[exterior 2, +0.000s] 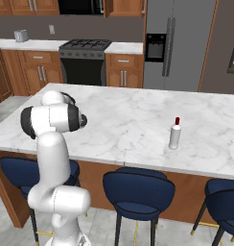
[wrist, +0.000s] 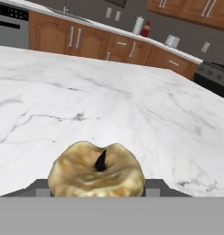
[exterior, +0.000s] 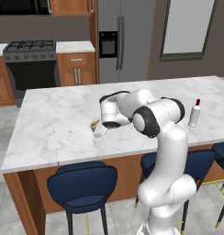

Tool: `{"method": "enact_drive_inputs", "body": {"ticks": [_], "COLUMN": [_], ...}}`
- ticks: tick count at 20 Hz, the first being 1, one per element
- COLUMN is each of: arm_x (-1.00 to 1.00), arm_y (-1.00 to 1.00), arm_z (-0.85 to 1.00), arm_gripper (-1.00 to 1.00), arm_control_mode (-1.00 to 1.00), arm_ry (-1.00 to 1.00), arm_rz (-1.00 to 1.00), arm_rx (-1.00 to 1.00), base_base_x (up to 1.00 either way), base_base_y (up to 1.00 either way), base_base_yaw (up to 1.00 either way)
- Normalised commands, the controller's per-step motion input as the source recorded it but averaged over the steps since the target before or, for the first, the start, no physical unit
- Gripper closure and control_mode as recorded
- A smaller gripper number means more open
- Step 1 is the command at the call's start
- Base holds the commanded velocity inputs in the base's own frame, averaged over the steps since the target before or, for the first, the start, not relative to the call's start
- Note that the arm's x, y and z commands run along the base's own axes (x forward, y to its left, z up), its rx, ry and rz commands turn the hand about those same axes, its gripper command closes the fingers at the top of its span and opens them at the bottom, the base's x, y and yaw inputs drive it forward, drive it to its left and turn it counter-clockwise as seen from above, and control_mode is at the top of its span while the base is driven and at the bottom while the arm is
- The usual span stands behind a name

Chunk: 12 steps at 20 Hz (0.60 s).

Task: Get the candle and the liquor from the cabinet and move them to the dining counter.

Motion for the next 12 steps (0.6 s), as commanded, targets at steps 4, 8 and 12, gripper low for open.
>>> {"method": "enact_drive_inputs", "body": {"ticks": [4, 8, 12], "arm_x": [0.34, 0.38, 0.36], "arm_y": [0.01, 0.00, 0.00], "arm_z": [-0.15, -0.16, -0.20], "arm_gripper": [1.00, 1.00, 1.00], "arm_control_mode": [-1.00, -1.00, -1.00], "arm_ry": [0.00, 0.00, 0.00], "arm_rz": [0.00, 0.00, 0.00], "arm_rx": [0.00, 0.00, 0.00], "base_base_x": [0.00, 0.00, 0.00], "base_base_y": [0.00, 0.00, 0.00], "base_base_yaw": [0.00, 0.00, 0.00]}}
